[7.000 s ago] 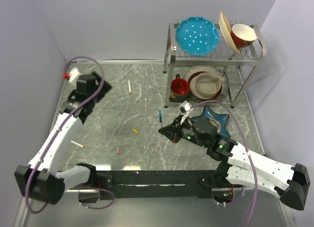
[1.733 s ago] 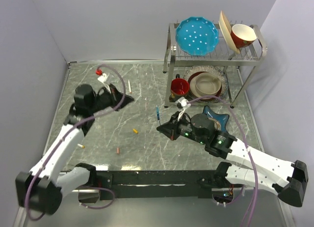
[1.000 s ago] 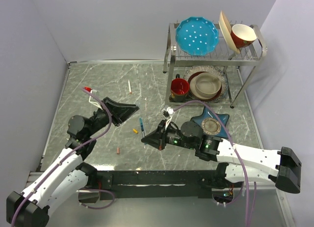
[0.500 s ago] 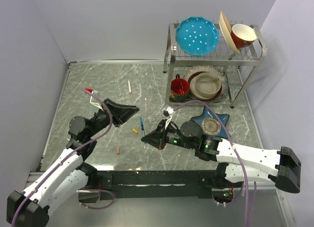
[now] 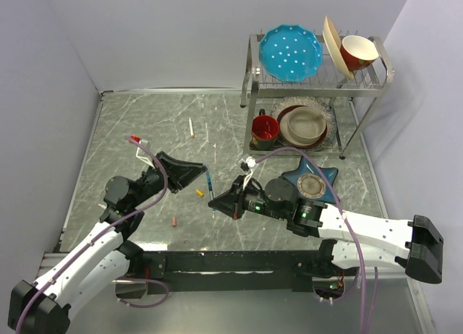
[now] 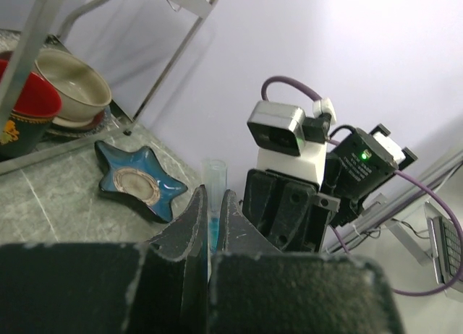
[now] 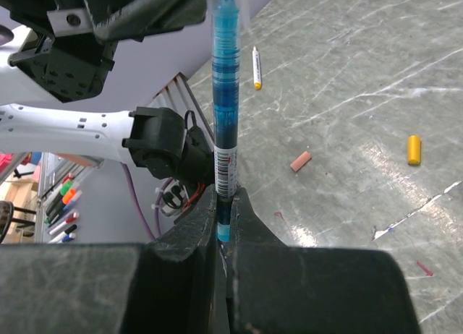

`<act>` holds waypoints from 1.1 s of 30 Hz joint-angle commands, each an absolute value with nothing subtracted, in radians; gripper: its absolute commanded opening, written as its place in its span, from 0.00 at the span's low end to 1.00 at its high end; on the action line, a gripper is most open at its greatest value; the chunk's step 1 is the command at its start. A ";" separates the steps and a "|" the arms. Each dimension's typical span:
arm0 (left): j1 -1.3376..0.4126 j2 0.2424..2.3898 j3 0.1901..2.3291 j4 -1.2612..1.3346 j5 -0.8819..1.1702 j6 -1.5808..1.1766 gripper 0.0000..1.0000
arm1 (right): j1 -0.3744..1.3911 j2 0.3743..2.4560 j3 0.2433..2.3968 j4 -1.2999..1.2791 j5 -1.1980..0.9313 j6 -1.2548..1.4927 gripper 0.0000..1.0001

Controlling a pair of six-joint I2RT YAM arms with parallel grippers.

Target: Insert the pens into the pen caps

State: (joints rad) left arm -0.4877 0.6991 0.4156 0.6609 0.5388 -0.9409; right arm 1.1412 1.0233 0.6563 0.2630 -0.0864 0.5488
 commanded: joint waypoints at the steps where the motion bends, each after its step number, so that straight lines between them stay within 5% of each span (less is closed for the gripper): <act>1: -0.511 0.675 0.387 0.723 0.548 -0.966 0.01 | 1.147 1.028 0.727 0.298 -0.040 0.531 0.00; 10: -0.549 0.627 0.344 0.643 0.546 -0.919 0.01 | 1.147 1.015 0.770 0.256 0.026 0.466 0.00; 13: -0.551 0.601 0.366 0.577 0.537 -0.887 0.33 | 1.147 1.029 0.782 0.224 0.003 0.443 0.00; 19: -0.551 0.528 0.454 0.427 0.434 -0.806 0.58 | 1.150 1.026 0.727 0.248 -0.075 0.466 0.00; 27: -0.551 0.580 0.564 0.351 0.382 -0.785 0.66 | 1.173 1.019 0.710 0.238 -0.095 0.477 0.00; 33: -0.551 0.655 0.626 0.337 0.411 -0.770 0.62 | 1.186 1.014 0.715 0.227 -0.098 0.476 0.00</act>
State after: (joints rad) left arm -0.5484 0.6205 0.5690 0.3424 0.3946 -0.7982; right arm 1.1736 1.0309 0.7116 0.1867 -0.0952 0.4778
